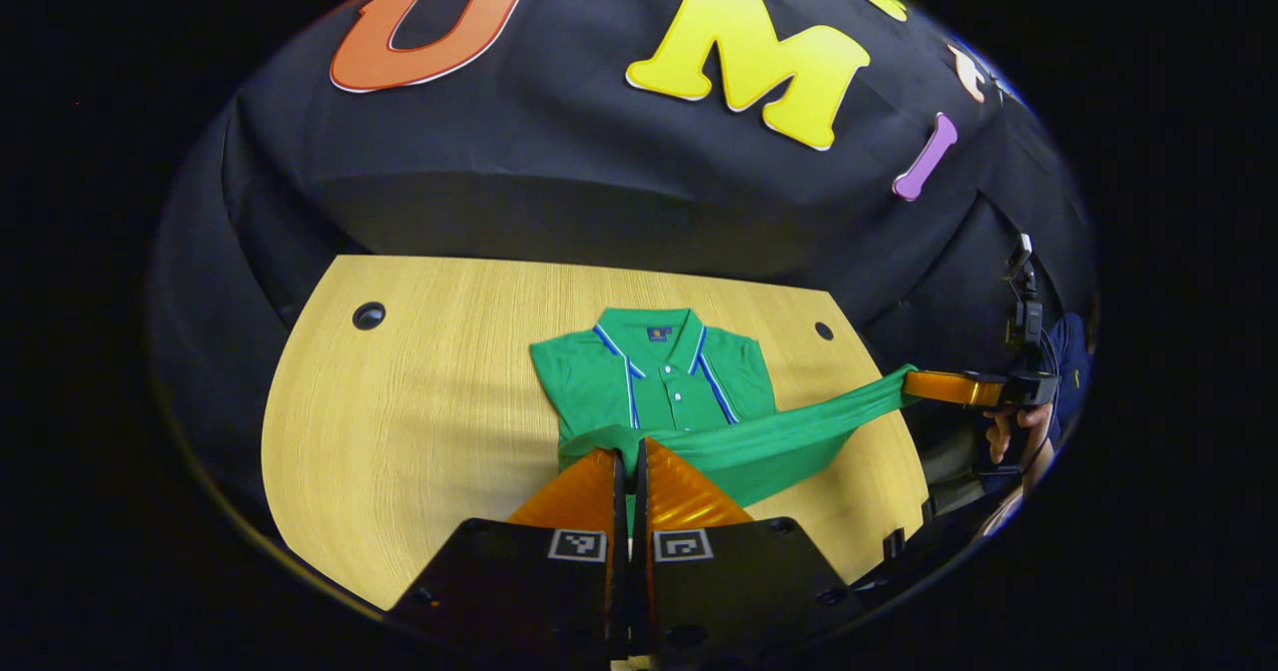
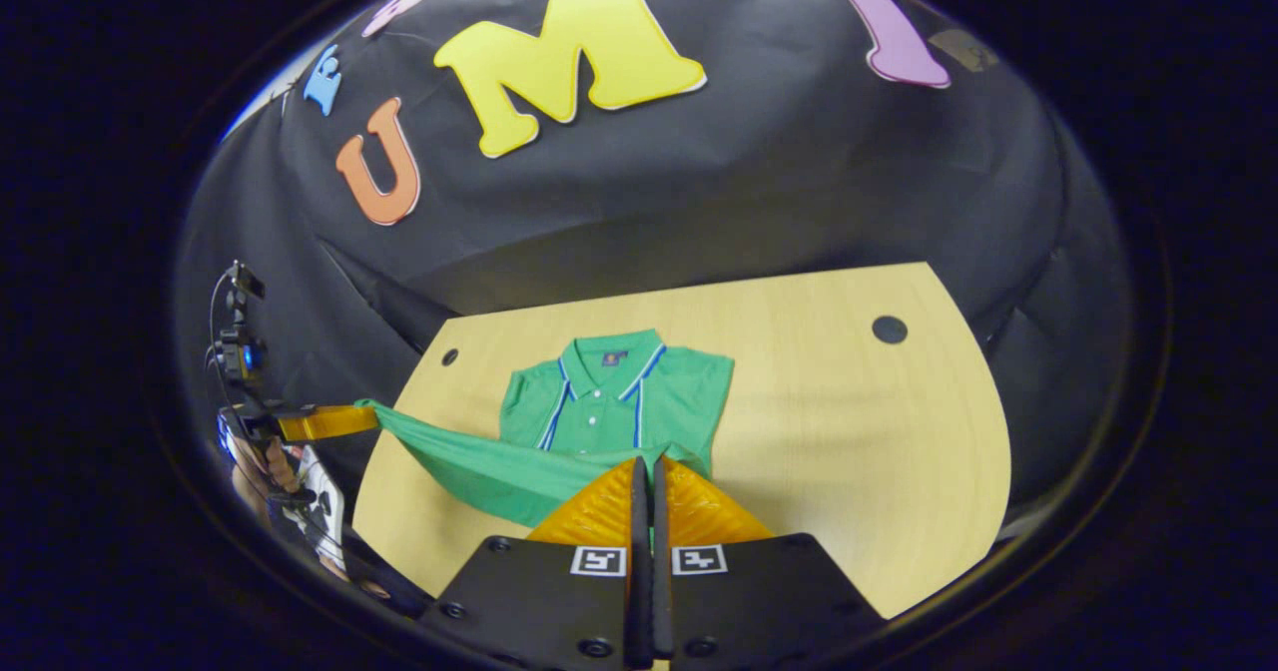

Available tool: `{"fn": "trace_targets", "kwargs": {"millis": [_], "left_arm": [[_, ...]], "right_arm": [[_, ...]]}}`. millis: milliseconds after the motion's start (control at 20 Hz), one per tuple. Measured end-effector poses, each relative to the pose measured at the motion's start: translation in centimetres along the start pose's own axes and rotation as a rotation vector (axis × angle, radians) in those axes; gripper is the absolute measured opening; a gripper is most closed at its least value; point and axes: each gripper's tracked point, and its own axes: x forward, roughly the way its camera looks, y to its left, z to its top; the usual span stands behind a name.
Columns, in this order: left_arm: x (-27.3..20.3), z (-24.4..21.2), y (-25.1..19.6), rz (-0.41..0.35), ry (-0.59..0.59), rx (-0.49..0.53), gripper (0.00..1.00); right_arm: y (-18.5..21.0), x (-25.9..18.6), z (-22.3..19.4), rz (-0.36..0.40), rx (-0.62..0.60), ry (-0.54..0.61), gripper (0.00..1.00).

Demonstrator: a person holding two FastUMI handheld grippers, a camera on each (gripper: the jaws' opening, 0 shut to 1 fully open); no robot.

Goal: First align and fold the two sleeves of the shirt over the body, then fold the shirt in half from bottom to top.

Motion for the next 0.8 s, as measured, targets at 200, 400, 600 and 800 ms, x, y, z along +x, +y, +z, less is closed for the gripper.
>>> {"fn": "trace_targets", "kwargs": {"millis": [200,400,600,800], "left_arm": [[3.3,2.7,1.7,0.018,-0.050,-0.021,0.04],[7.7,4.9,3.9,0.062,-0.118,-0.052,0.04],[12.5,7.0,5.9,0.102,-0.197,-0.051,0.03],[17.5,7.4,7.7,0.138,-0.228,0.001,0.03]], "right_arm": [[-0.3,3.3,3.9,0.000,0.029,-0.071,0.02],[-1.4,8.0,5.7,0.001,0.043,-0.100,0.02],[-2.8,12.6,7.5,-0.013,0.000,-0.150,0.02],[-4.2,18.7,7.7,-0.023,0.003,-0.166,0.02]]}}
